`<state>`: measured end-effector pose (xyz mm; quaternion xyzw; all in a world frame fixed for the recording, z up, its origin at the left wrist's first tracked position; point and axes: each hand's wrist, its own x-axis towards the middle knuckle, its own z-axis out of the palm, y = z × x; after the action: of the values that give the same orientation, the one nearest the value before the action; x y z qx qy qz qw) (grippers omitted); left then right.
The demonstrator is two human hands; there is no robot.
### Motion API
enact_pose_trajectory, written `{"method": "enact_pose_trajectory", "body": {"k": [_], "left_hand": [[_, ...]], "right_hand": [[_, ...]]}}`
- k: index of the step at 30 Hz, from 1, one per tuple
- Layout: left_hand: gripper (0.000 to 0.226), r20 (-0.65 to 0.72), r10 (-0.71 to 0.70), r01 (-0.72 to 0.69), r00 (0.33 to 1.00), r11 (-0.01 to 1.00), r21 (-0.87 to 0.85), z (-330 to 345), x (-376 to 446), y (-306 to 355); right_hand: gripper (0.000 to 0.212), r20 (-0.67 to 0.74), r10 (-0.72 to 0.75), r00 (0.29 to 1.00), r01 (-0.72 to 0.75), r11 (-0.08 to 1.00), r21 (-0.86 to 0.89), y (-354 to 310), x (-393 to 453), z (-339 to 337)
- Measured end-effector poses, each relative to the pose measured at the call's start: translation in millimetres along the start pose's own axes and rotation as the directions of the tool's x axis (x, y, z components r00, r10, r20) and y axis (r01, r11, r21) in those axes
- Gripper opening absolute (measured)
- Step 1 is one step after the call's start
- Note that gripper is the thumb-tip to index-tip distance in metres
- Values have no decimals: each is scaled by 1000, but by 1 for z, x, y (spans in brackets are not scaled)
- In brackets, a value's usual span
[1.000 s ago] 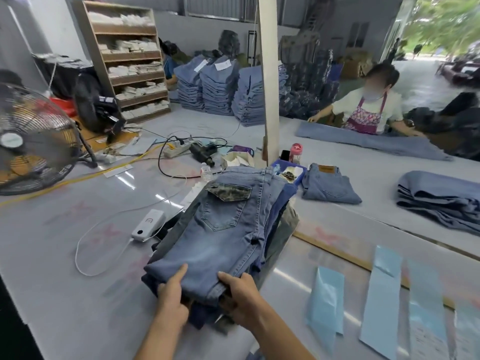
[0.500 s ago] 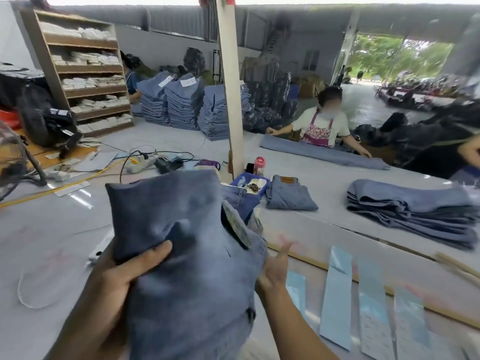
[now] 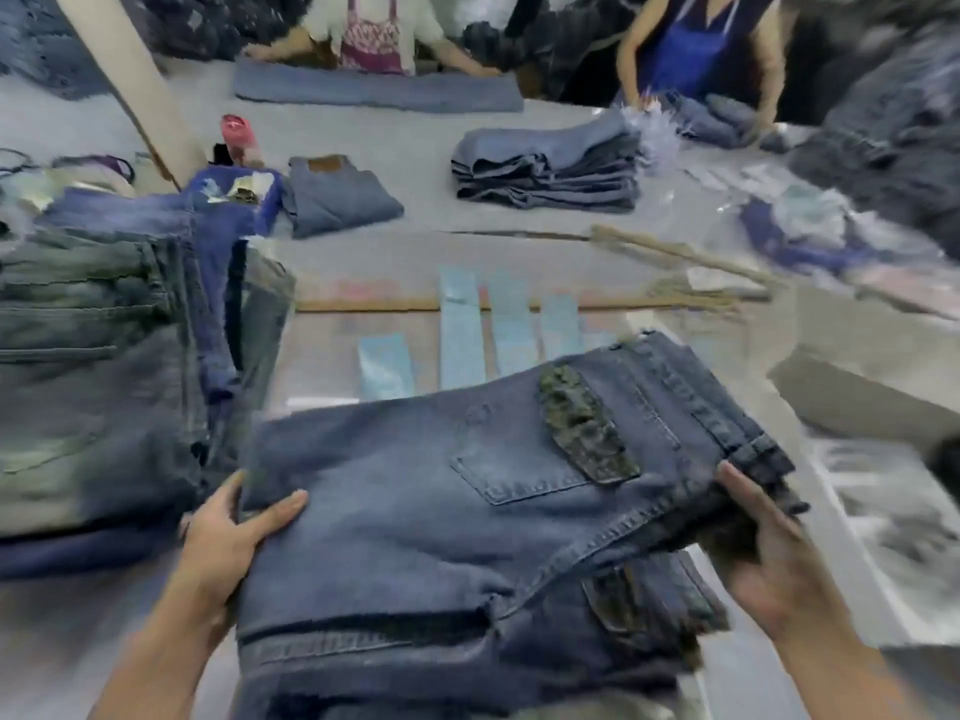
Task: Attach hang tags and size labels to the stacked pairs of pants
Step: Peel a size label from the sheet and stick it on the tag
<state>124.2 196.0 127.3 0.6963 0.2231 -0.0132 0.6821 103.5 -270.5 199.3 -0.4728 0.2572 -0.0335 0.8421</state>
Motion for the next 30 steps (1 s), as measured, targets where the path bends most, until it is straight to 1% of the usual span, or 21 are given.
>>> {"method": "enact_pose_trajectory", "body": {"k": [2, 4, 6, 8, 11, 13, 14, 16, 17, 19, 20, 21, 22, 23, 24, 25, 26, 27, 28, 29, 30], "left_hand": [[34, 60, -101, 93, 993, 987, 129, 21, 1, -53], [26, 58, -134, 115, 989, 960, 255, 30, -2, -91], [23, 27, -118, 103, 993, 943, 316, 34, -3, -102], [21, 11, -67, 59, 998, 932, 358, 36, -2, -101], [19, -5, 65, -57, 998, 909, 414, 38, -8, -92], [19, 0, 106, -96, 994, 905, 414, 35, -9, -88], [20, -10, 106, -92, 994, 903, 419, 32, -8, -88], [19, -41, 90, -63, 995, 894, 445, 28, -6, -90], [22, -55, 85, -49, 995, 879, 474, 27, -6, -92], [41, -73, 45, 3, 996, 829, 559, 23, -8, -101], [52, -81, 10, 41, 997, 795, 605, 22, -9, -106], [60, -91, -13, 70, 996, 752, 655, 23, -12, -109], [63, -100, 18, 59, 995, 696, 716, 27, -14, -109], [61, -89, 129, -9, 988, 619, 786, 35, -15, -107], [58, -45, 292, -121, 955, 525, 842, 46, -17, -103], [57, 29, 453, -247, 891, 430, 868, 62, -21, -96], [59, 119, 573, -371, 811, 348, 861, 85, -27, -88], [60, 213, 643, -488, 736, 286, 824, 113, -35, -79], [60, 311, 676, -601, 668, 244, 761, 144, -45, -73], [61, 422, 674, -701, 606, 203, 684, 173, -57, -74], [61, 545, 637, -782, 545, 151, 605, 199, -69, -80]], "right_hand": [[35, -153, 132, 979, -134, 991, -3, 28, -25, -57], [38, -238, 236, 942, -249, 968, -26, 48, -40, -92], [38, -303, 262, 916, -321, 933, -164, 52, -41, -108], [42, -309, 196, 931, -304, 885, -353, 37, -31, -105], [51, -202, 134, 970, -232, 755, -614, 13, -20, -86], [45, -138, 61, 989, -143, 662, -736, 8, -18, -79], [41, -103, 18, 994, -91, 642, -761, 9, -19, -80], [36, -55, -35, 998, -18, 657, -753, 14, -27, -84], [35, -69, -35, 997, -27, 677, -736, 18, -32, -87], [34, -149, -6, 989, -108, 660, -744, 28, -40, -94], [35, -185, 26, 982, -163, 600, -783, 33, -42, -96], [36, -215, 48, 975, -210, 494, -844, 36, -43, -97], [41, -215, 15, 977, -205, 362, -909, 37, -43, -95], [46, -159, -98, 982, -132, 240, -962, 36, -42, -91], [50, -50, -258, 965, -16, 130, -991, 33, -41, -84], [50, 85, -428, 900, 110, 32, -993, 28, -39, -74], [49, 203, -566, 799, 211, -52, -976, 25, -35, -60], [49, 281, -641, 714, 272, -116, -955, 27, -31, -48], [50, 347, -649, 678, 314, -171, -934, 32, -26, -35], [56, 411, -580, 703, 341, -232, -911, 44, -22, -29], [63, 453, -432, 780, 354, -292, -888, 60, -20, -27]]}}
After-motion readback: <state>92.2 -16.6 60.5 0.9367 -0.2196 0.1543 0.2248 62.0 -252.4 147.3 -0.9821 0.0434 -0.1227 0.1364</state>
